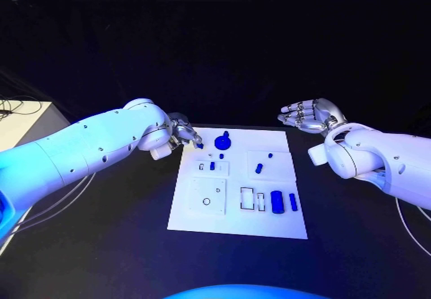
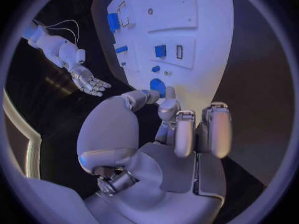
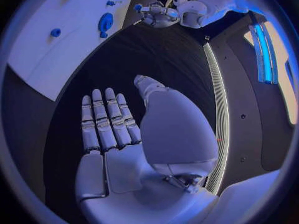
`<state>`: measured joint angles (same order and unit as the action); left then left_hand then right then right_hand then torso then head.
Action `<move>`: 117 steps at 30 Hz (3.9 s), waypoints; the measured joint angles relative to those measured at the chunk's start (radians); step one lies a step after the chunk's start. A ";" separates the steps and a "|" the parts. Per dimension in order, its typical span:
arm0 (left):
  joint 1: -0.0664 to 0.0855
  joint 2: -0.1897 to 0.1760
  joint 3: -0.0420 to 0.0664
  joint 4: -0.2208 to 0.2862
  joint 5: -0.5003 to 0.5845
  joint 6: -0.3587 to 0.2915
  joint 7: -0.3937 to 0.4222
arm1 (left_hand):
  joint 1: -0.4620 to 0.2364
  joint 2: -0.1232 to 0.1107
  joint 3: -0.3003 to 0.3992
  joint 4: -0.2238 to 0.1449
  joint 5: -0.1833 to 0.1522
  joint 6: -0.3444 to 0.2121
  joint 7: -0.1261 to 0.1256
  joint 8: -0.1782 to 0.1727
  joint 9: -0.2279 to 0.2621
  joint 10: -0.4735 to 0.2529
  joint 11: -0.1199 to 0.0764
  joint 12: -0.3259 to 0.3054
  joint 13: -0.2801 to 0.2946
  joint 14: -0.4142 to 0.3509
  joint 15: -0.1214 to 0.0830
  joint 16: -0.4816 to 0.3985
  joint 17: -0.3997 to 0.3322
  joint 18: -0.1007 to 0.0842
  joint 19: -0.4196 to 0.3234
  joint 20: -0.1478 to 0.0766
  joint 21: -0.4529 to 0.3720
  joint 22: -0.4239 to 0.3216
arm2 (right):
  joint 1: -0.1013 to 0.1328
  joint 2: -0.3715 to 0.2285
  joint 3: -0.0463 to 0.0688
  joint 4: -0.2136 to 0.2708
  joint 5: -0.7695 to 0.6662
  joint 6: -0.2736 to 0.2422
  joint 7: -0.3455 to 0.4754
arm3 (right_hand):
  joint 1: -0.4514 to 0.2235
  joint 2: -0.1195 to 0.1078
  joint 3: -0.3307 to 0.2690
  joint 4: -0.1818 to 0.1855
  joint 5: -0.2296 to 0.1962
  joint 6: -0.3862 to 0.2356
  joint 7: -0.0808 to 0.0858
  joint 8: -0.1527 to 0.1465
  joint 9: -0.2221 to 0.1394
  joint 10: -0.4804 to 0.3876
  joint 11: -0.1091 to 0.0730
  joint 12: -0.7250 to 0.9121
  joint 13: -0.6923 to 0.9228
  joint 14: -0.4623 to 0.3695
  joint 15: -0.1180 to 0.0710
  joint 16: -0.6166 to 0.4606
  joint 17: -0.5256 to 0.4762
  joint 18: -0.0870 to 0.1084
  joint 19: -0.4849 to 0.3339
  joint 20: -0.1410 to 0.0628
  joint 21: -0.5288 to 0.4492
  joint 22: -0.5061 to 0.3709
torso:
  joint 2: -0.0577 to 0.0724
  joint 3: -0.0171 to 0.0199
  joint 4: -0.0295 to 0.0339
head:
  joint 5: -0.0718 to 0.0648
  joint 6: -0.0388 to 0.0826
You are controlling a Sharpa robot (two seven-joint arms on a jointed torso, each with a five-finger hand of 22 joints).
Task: Assemble the parts on the task board
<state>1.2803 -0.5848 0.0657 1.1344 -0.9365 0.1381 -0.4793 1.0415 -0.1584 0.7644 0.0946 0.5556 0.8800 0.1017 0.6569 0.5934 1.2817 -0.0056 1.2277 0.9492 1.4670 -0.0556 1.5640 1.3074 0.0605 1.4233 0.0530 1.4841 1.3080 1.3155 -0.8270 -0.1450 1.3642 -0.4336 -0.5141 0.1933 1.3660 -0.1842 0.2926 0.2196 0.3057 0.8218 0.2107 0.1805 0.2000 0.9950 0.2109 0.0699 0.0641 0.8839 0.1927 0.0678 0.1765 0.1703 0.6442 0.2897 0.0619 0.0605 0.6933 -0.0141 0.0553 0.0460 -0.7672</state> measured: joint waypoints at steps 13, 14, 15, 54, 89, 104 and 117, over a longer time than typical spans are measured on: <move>-0.013 -0.052 -0.063 0.113 -0.072 -0.109 -0.011 | -0.012 -0.001 0.000 0.000 0.005 0.007 0.000 0.000 0.078 0.004 -0.003 0.004 0.004 -0.001 -0.006 0.004 0.000 0.000 0.006 -0.006 0.004 0.000 | -0.001 -0.003 0.000 -0.005 0.000 -0.001 0.000 | 0.000 0.000 0.000 0.000 0.004 0.000 0.000 0.000 0.000 0.000 0.000 0.000 0.000 0.000 0.000 0.000 -0.002 0.000 0.000 0.000 0.000 0.000 | -0.004 -0.0004 0.0048 | 0.005 -0.010; -0.016 -0.052 -0.066 0.116 -0.076 -0.114 -0.012 | -0.012 -0.001 0.000 0.000 0.005 0.007 0.000 0.000 0.078 0.004 -0.003 0.004 0.004 0.000 -0.007 0.004 0.000 0.000 0.006 -0.006 0.004 0.000 | -0.001 -0.003 0.000 -0.005 0.000 -0.001 0.000 | 0.000 0.000 0.000 0.000 0.004 0.000 0.000 0.000 0.000 0.000 0.000 0.000 0.000 0.000 0.000 0.000 -0.002 0.000 0.000 0.000 0.000 0.000 | -0.004 -0.0004 0.0047 | 0.006 -0.010; -0.018 -0.053 -0.069 0.118 -0.081 -0.118 -0.012 | -0.012 -0.001 0.000 0.000 0.005 0.007 0.000 0.000 0.078 0.004 -0.003 0.004 0.004 0.000 -0.007 0.004 0.000 0.000 0.006 -0.006 0.004 0.000 | -0.001 -0.003 0.000 -0.006 0.000 -0.001 0.001 | 0.000 0.000 0.000 0.000 0.004 0.000 0.000 0.000 0.000 0.000 0.000 0.000 0.000 0.000 0.000 0.000 -0.002 0.000 0.000 0.000 0.000 0.000 | -0.004 -0.0004 0.0045 | 0.006 -0.011; -0.045 -0.045 -0.088 0.147 -0.132 -0.075 -0.022 | -0.031 -0.010 0.046 -0.046 0.010 0.016 -0.009 0.003 0.077 0.007 -0.007 0.004 0.003 0.000 -0.007 0.004 0.000 0.000 0.006 -0.006 0.004 0.000 | -0.001 -0.001 0.000 -0.022 -0.014 -0.010 0.024 | 0.000 0.000 0.003 -0.003 0.008 0.014 0.001 -0.012 -0.006 0.007 -0.007 0.000 0.000 0.082 -0.018 0.019 -0.009 0.000 0.065 0.000 0.013 0.009 | -0.002 0.0009 0.0030 | 0.006 -0.036; -0.047 -0.036 -0.085 0.135 -0.153 -0.067 -0.022 | -0.031 -0.010 0.043 -0.048 0.011 0.016 -0.009 0.003 0.078 0.005 -0.005 0.004 -0.001 0.000 -0.007 0.003 0.000 0.000 0.006 -0.006 0.004 -0.001 | -0.001 -0.002 0.000 -0.021 -0.015 -0.010 0.025 | 0.000 0.000 0.003 -0.003 0.008 0.013 0.001 -0.016 -0.006 0.007 -0.007 0.000 0.000 0.082 -0.018 0.019 -0.012 0.000 0.065 0.000 0.013 0.007 | -0.001 0.0011 0.0026 | 0.005 -0.045; -0.044 -0.025 -0.084 0.125 -0.165 -0.044 -0.025 | -0.037 -0.005 0.040 -0.051 0.012 0.016 -0.009 0.003 0.080 0.011 -0.003 0.003 0.001 0.000 -0.006 0.003 0.000 0.000 0.006 -0.006 0.004 -0.001 | -0.001 -0.003 0.000 -0.013 -0.015 -0.009 0.025 | 0.000 0.000 0.003 -0.003 0.008 0.013 0.001 -0.016 -0.006 0.007 -0.007 0.000 0.000 0.082 -0.018 0.019 -0.011 0.000 0.065 0.000 0.013 0.007 | -0.001 0.0015 0.0024 | 0.006 -0.050; -0.041 -0.013 -0.086 0.112 -0.175 -0.032 -0.028 | -0.046 0.004 0.030 -0.063 0.003 0.023 -0.016 0.009 0.085 0.018 -0.007 0.007 0.007 0.000 -0.006 0.003 0.000 0.000 0.006 -0.006 0.004 -0.001 | -0.001 -0.006 0.000 -0.010 -0.015 -0.009 0.025 | 0.000 0.000 0.003 -0.003 0.008 0.013 0.001 -0.016 -0.006 0.007 -0.007 0.000 0.000 0.079 -0.014 0.015 -0.013 0.000 0.057 0.000 0.013 0.006 | -0.001 0.0021 0.0017 | 0.004 -0.054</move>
<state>1.2396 -0.5979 -0.0198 1.2466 -1.1117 0.1064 -0.5078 0.9958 -0.1544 0.7947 0.0314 0.5582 0.9030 0.0855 0.6656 0.6789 1.3000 -0.0122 1.2347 0.9567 1.4668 -0.0620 1.5675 1.3074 0.0605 1.4294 0.0467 1.4880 1.3073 1.3140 -0.8329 -0.1450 1.3545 -0.4486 -0.5229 0.2178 1.3661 -0.1843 0.2955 0.2166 0.3134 0.8353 0.2116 0.1649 0.1937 1.0021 0.2036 0.0699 0.0641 0.9625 0.1785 0.0830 0.1631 0.1703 0.7012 0.2899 0.0749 0.0664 0.6924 -0.0120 0.0570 0.0501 -0.8215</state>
